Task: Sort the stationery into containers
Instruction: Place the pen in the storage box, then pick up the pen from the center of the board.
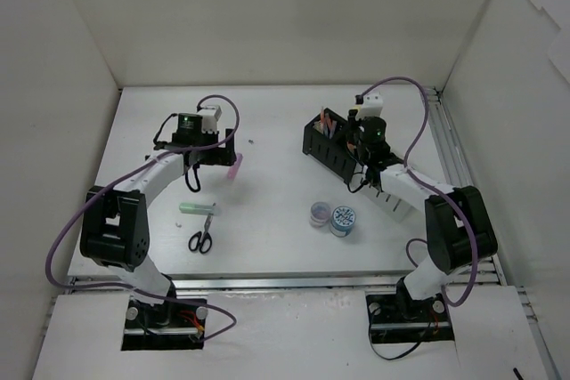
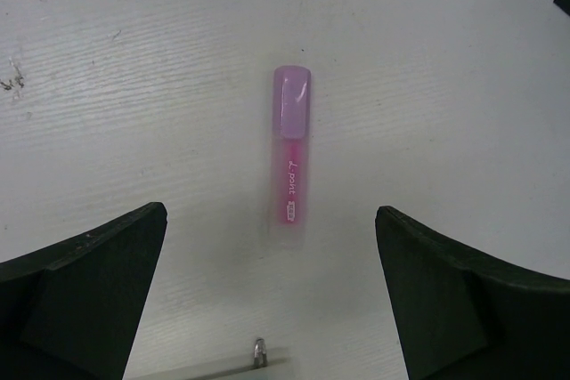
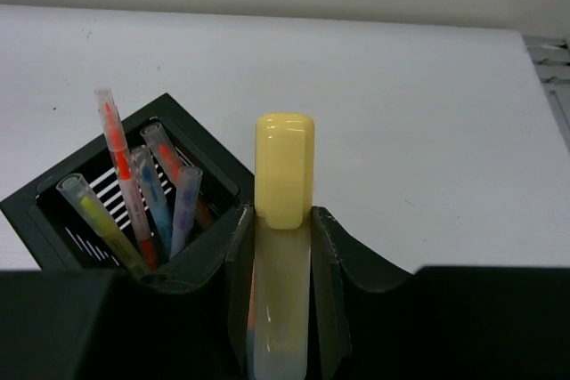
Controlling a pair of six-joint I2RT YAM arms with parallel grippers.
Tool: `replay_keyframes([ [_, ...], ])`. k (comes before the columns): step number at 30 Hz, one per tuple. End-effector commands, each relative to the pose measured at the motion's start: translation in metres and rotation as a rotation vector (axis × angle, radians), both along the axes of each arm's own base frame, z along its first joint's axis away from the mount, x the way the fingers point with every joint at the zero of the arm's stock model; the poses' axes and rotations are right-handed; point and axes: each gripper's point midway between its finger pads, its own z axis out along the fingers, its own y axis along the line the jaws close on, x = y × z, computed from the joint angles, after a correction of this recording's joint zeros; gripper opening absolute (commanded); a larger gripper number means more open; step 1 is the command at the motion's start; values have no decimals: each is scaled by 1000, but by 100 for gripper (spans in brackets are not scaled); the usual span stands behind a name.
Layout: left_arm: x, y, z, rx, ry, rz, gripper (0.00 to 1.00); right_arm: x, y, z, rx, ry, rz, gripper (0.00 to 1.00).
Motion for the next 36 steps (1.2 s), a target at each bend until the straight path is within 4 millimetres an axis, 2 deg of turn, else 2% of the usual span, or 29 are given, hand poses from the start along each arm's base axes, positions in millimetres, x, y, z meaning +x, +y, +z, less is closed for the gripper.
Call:
replay_keyframes([
  [1, 22, -7, 32, -32, -104, -28, 99, 1, 6, 33, 124, -114, 14, 9],
  [2, 24, -6, 25, -24, -91, -25, 99, -1, 5, 30, 138, -109, 7, 18],
  [4, 28, -5, 25, -12, -92, -27, 99, -8, 3, 34, 166, -116, -1, 34],
  [5, 27, -10, 15, -2, -68, -45, 100, -10, 0, 37, 177, -124, -14, 46],
  [7, 30, -12, 14, 31, -63, -67, 99, -21, -1, 54, 204, -160, -3, 55],
  [8, 31, -17, 9, 44, -54, -85, 99, -25, 1, 58, 209, -166, 13, 62],
  [9, 31, -19, 7, 67, -52, -89, 100, -33, 2, 76, 223, -205, 30, 65],
  [10, 32, -18, -2, 77, -28, -91, 99, -37, 4, 80, 230, -205, 49, 76],
  [12, 33, -25, -3, 94, -26, -105, 99, -50, 6, 101, 248, -235, 82, 87],
  [13, 33, -24, -10, 103, -6, -101, 99, -56, 10, 103, 254, -223, 107, 98],
  [14, 37, -24, -9, 106, -6, -101, 97, -61, 11, 108, 260, -225, 119, 98],
  [15, 35, -27, -11, 115, 6, -104, 94, -70, 13, 121, 271, -249, 138, 98],
  [16, 36, -27, -18, 123, 23, -105, 91, -76, 12, 119, 272, -230, 137, 98],
  [17, 40, -27, -15, 125, 21, -103, 88, -85, 8, 131, 277, -254, 137, 98],
  [19, 42, -27, -21, 132, 48, -99, 82, -96, 4, 131, 271, -231, 127, 98],
  [20, 41, -32, -24, 133, 61, -106, 80, -107, 0, 141, 273, -254, 125, 98],
  [22, 42, -31, -31, 138, 91, -100, 76, -117, -9, 140, 264, -239, 91, 98],
  [23, 42, -30, -34, 142, 102, -93, 75, -127, -14, 147, 269, -258, 87, 98],
  [27, 38, -30, -46, 159, 146, -64, 63, -150, -28, 150, 283, -279, 46, 98],
  [29, 34, -28, -55, 166, 164, -60, 61, -160, -36, 151, 288, -292, 24, 98],
  [31, 31, -32, -60, 164, 175, -71, 55, -165, -39, 144, 291, -281, 10, 98],
  [32, 31, -32, -61, 163, 177, -66, 52, -170, -40, 147, 298, -295, 11, 98],
  [36, 28, -43, -62, 160, 177, -94, 31, -176, -46, 144, 301, -294, -14, 98],
])
